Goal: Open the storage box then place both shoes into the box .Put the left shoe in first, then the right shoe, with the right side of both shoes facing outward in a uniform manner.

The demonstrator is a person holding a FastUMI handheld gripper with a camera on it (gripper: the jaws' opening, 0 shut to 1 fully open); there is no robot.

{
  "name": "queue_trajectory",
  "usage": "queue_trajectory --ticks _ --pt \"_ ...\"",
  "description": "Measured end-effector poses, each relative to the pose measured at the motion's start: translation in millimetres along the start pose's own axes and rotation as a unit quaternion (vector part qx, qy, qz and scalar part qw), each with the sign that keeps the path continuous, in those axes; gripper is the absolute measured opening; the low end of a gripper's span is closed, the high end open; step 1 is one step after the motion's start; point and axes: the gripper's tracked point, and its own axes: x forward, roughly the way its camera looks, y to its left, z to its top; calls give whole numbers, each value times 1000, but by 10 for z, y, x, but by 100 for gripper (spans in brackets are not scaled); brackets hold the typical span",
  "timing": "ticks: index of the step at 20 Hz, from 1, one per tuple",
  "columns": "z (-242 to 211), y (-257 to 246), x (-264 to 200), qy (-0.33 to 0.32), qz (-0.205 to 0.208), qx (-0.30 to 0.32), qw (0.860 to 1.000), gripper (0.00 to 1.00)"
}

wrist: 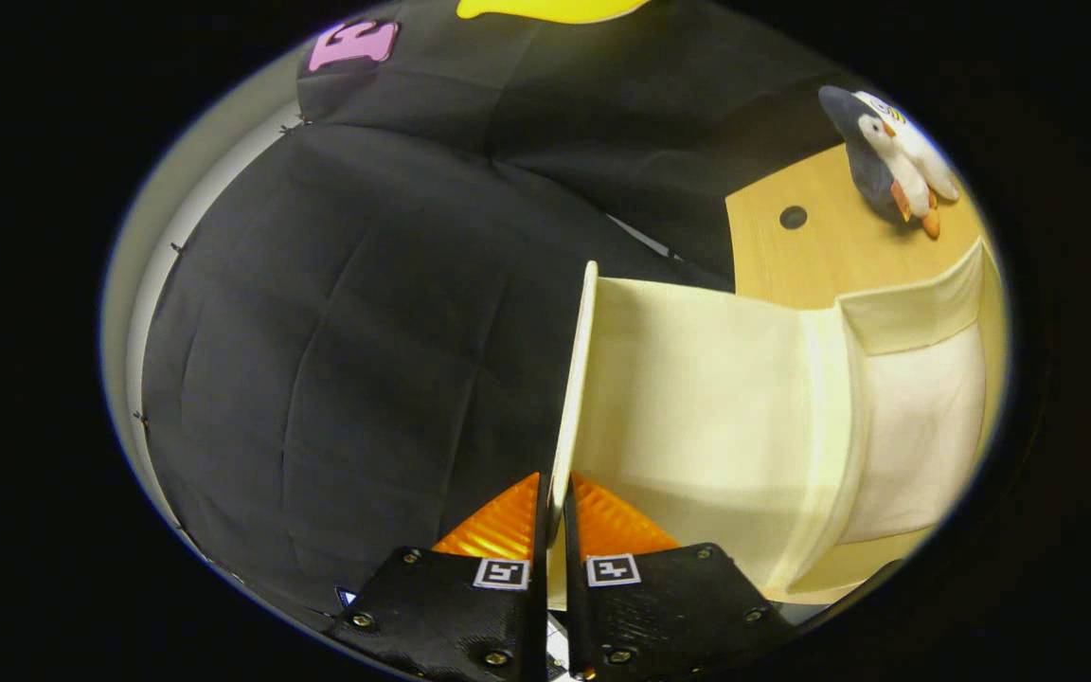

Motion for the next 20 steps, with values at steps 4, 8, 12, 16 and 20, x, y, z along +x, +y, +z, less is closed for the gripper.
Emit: queue_trajectory --ticks 4,8,12,16,20 --pt "-235 -175 480 7 -24 -16 1000 8" --pt "-400 -422 742 10 -83 -34 996 8" --pt "-607 -393 849 30 -84 -22 996 19" --pt "-549 -260 664 41 -78 -56 995 85" --pt "-475 -183 217 53 -78 -88 992 96"
